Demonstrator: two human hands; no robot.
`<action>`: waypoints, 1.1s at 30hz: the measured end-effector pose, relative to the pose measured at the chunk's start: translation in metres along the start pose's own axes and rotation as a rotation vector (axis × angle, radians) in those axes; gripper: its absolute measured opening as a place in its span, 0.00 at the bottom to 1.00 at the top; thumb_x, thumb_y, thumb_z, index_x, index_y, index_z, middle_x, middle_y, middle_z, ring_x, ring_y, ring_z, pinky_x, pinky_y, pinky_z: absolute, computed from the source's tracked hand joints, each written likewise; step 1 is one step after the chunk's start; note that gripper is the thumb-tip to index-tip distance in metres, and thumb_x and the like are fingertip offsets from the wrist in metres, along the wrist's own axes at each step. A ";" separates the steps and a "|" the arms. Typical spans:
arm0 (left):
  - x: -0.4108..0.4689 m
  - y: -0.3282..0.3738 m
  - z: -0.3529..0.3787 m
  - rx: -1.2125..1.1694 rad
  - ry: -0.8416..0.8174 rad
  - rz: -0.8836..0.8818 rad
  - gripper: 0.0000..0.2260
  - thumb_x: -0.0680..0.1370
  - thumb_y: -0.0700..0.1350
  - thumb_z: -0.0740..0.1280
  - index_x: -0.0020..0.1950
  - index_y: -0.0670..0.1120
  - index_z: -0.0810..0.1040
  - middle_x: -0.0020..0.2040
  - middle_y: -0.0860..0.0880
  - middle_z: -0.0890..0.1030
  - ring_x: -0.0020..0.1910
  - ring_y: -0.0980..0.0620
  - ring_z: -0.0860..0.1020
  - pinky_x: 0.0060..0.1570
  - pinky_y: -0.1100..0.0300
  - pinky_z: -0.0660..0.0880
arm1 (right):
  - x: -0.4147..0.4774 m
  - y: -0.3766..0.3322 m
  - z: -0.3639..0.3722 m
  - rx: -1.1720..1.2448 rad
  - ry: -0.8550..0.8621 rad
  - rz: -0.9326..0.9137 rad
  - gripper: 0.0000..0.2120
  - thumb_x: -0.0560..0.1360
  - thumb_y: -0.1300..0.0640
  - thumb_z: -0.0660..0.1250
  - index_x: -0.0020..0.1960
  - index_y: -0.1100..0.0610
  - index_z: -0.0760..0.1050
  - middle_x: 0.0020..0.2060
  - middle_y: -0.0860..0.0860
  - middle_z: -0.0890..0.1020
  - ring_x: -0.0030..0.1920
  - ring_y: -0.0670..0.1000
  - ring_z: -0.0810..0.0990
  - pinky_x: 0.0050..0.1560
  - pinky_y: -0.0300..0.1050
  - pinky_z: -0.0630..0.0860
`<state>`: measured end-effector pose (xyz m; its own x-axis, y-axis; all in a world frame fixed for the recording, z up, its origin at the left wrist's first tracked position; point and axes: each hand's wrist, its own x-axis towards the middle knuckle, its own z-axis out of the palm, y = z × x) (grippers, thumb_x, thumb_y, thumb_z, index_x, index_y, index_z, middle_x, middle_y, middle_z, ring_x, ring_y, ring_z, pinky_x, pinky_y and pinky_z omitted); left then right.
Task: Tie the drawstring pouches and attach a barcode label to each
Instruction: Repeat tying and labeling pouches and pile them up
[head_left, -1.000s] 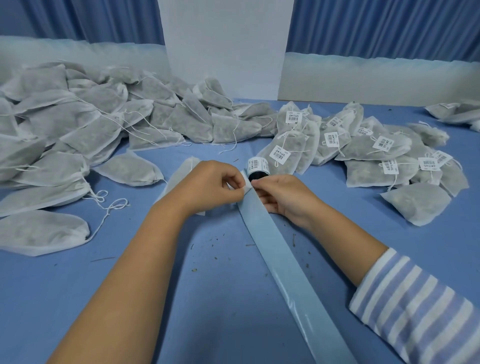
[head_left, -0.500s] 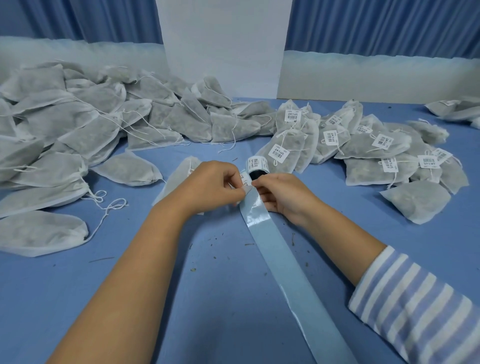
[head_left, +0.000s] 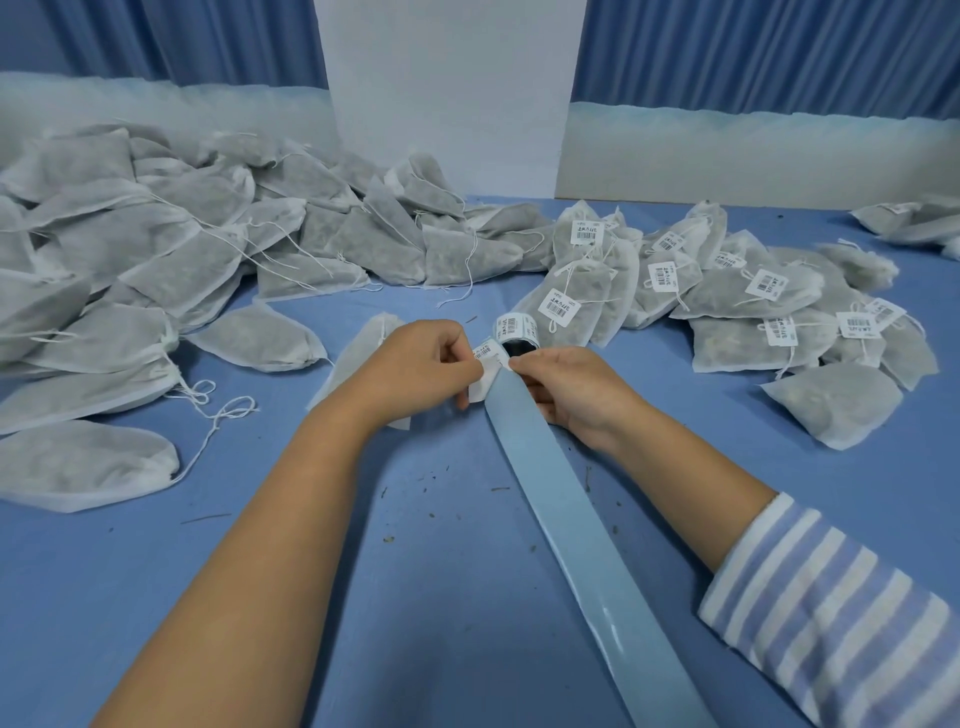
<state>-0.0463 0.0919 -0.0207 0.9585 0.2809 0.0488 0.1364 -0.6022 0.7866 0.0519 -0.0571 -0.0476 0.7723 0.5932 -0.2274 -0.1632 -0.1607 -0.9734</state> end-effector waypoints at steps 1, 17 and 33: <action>0.000 -0.001 -0.001 0.003 0.003 0.000 0.05 0.74 0.40 0.66 0.38 0.46 0.75 0.29 0.52 0.83 0.26 0.61 0.71 0.26 0.71 0.65 | 0.000 0.000 0.000 0.000 0.000 0.000 0.07 0.79 0.60 0.64 0.54 0.62 0.77 0.44 0.58 0.76 0.44 0.55 0.72 0.38 0.41 0.71; -0.001 -0.003 0.000 0.037 -0.125 0.100 0.07 0.71 0.49 0.78 0.46 0.52 0.85 0.26 0.65 0.77 0.23 0.63 0.69 0.25 0.74 0.64 | -0.001 0.000 -0.001 -0.031 -0.025 -0.014 0.07 0.75 0.55 0.68 0.47 0.59 0.81 0.34 0.52 0.82 0.30 0.47 0.79 0.28 0.36 0.73; 0.016 -0.009 0.003 -0.515 -0.078 -0.477 0.03 0.77 0.40 0.71 0.45 0.42 0.79 0.31 0.50 0.74 0.21 0.59 0.65 0.17 0.69 0.57 | -0.007 -0.004 -0.017 -0.098 -0.401 0.063 0.06 0.73 0.70 0.70 0.45 0.60 0.77 0.41 0.53 0.84 0.43 0.48 0.84 0.44 0.40 0.82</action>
<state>-0.0310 0.0997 -0.0282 0.8413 0.3603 -0.4029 0.4287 0.0091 0.9034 0.0576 -0.0744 -0.0412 0.4590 0.8370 -0.2981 -0.1280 -0.2697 -0.9544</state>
